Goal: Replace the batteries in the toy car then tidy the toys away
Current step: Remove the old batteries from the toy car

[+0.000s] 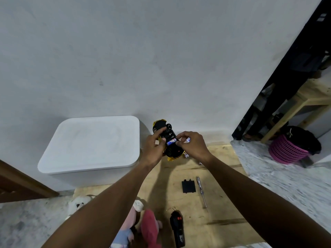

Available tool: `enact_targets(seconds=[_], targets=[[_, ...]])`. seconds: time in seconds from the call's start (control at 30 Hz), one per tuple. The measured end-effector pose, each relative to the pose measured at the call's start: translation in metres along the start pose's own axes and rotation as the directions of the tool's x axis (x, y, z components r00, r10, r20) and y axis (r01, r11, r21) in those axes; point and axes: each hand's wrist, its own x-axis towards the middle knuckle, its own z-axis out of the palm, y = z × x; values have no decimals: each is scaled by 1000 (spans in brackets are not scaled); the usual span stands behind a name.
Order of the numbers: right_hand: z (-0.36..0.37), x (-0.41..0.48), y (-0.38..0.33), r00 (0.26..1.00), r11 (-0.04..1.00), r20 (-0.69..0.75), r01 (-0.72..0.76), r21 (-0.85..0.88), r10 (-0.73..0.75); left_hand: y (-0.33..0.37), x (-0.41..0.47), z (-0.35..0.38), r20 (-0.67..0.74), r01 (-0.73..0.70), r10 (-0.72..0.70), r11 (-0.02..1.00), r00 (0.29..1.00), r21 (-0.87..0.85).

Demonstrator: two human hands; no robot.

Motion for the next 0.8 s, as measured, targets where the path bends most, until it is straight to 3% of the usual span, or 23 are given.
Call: enact_targets(seconds=[0.1,0.3,0.47,0.8], targets=[[3,1,2,1000,999,-10,21,-41,-21,-1,0,-1,-6,-52,53,994,999,95],[13,4,2,999,996,-38,-5,-92,2,4,-3,5,-70,-42,46,997,996,64],[18,5,-5,992,987,20,-126,104,124,-1,-1,-2,-93,-69,91,973,991,218],[29,2,-11,980,891,57,-196,409,189,2,-1,-7,-86,-68,77,993,993,96]])
